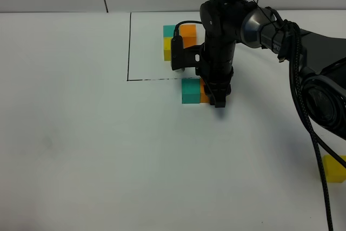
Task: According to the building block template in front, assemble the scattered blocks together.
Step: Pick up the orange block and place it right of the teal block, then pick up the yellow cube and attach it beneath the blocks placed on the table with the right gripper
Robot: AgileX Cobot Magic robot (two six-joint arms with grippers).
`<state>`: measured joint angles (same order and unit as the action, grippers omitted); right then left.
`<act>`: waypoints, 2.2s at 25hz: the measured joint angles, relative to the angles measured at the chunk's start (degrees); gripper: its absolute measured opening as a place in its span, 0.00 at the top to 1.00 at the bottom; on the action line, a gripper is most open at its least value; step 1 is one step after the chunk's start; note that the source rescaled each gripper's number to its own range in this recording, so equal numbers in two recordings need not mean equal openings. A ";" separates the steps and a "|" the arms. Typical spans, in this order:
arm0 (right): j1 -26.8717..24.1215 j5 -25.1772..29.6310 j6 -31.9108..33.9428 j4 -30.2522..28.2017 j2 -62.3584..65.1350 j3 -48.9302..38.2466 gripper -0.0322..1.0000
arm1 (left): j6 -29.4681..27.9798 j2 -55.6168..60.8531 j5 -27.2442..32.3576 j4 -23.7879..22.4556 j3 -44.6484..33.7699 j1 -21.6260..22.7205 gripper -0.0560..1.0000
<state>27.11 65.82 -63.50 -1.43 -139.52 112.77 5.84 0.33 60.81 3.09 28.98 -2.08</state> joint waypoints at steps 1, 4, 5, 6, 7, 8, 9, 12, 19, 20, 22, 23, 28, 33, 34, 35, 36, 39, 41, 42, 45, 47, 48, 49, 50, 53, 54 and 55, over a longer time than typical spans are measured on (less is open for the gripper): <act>0.00 0.14 -0.44 0.00 0.00 0.00 0.95 | 0.00 0.00 0.00 0.00 0.00 0.00 0.36; 0.00 0.26 -1.43 0.00 0.00 0.00 0.95 | 0.00 0.00 0.00 0.00 0.00 0.00 0.36; 0.00 0.26 -1.95 0.00 0.00 0.00 0.95 | 0.00 0.00 0.00 0.00 0.00 0.00 0.36; 0.00 0.26 -2.34 0.00 0.00 0.00 0.95 | 0.00 0.00 0.00 0.00 0.00 0.00 0.36; 0.00 0.26 -2.62 0.00 0.00 0.00 0.95 | 0.00 0.00 0.00 0.00 0.00 0.00 0.36; 0.00 0.26 -2.94 0.00 0.00 0.00 0.95 | 0.00 0.00 0.00 0.00 0.00 0.00 0.36; 0.00 0.32 -3.08 0.00 0.00 0.00 0.95 | 0.00 0.00 0.00 0.00 0.00 0.00 0.36; 0.00 0.32 -3.45 0.00 0.00 0.00 0.95 | 0.00 0.00 0.00 0.00 0.00 0.00 0.36; 0.42 0.36 -1.25 0.24 1.52 -0.38 0.51 | 0.00 0.00 0.00 0.00 0.00 0.00 0.36; 0.42 0.65 0.06 0.24 2.15 -0.38 0.41 | 0.00 0.00 0.00 0.00 0.00 0.00 0.36; 0.18 2.17 3.47 0.19 4.43 -0.42 0.27 | 0.00 0.00 0.00 0.00 0.00 0.00 0.36; -0.21 2.59 5.98 0.25 5.83 -0.57 0.22 | 0.00 0.00 0.00 0.00 0.00 0.00 0.36; -3.99 3.18 20.70 1.43 12.74 -6.34 0.18 | 0.00 0.00 0.00 0.00 0.00 0.00 0.36; -8.71 -1.46 33.56 1.90 25.63 -25.58 0.19 | 0.00 0.00 0.00 0.00 0.00 0.00 0.36; -9.62 -4.04 36.53 1.95 29.17 -29.73 0.19 | 0.00 0.00 0.00 0.00 0.00 0.00 0.36; -10.79 -7.29 39.41 1.95 32.28 -34.88 0.19 | 0.00 0.00 0.00 0.00 0.00 0.00 0.36; -12.07 -10.60 41.84 1.95 36.04 -40.10 0.19 | 0.00 0.00 0.00 0.00 0.00 0.00 0.36; -16.11 -18.90 50.66 1.95 46.19 -54.11 0.19 | 0.00 0.00 0.00 0.00 0.00 0.00 0.36; -19.19 -22.42 56.53 1.97 51.98 -61.58 0.19 | 0.05 0.00 0.00 0.00 0.00 0.00 0.36; -20.42 -23.58 58.77 1.97 53.92 -64.95 0.19 | 0.05 0.00 0.00 0.00 0.00 0.00 0.36; -23.97 -24.90 62.46 2.19 58.22 -71.47 0.19 | 0.05 0.00 0.00 0.00 0.00 0.00 0.36; -25.76 -24.96 62.95 2.53 59.21 -73.98 0.19 | 0.05 0.00 0.00 0.00 0.00 0.00 0.36; -26.37 -25.30 62.99 2.79 59.33 -74.77 0.19 | 0.05 0.00 0.00 0.00 0.00 0.00 0.36; -26.75 -25.93 63.05 3.00 59.40 -75.60 0.19 | 0.05 0.00 0.00 0.00 0.00 0.00 0.36; -27.01 -26.65 63.05 3.28 59.40 -76.30 0.19 | 0.05 0.00 0.00 0.00 0.00 0.00 0.36; -27.27 -28.20 62.98 4.22 58.92 -76.96 0.19 | 0.06 0.00 0.00 0.00 0.00 0.00 0.36; -27.27 -28.82 62.98 4.48 58.39 -76.96 0.19 | 0.06 0.00 0.00 0.00 0.00 0.00 0.36; -27.27 -29.28 62.94 4.68 57.61 -76.96 0.19 | 0.06 0.00 0.00 0.00 0.00 0.00 0.36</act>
<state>-0.16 36.54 -0.56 3.25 -81.91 35.81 5.89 0.33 60.81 3.09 28.98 -2.08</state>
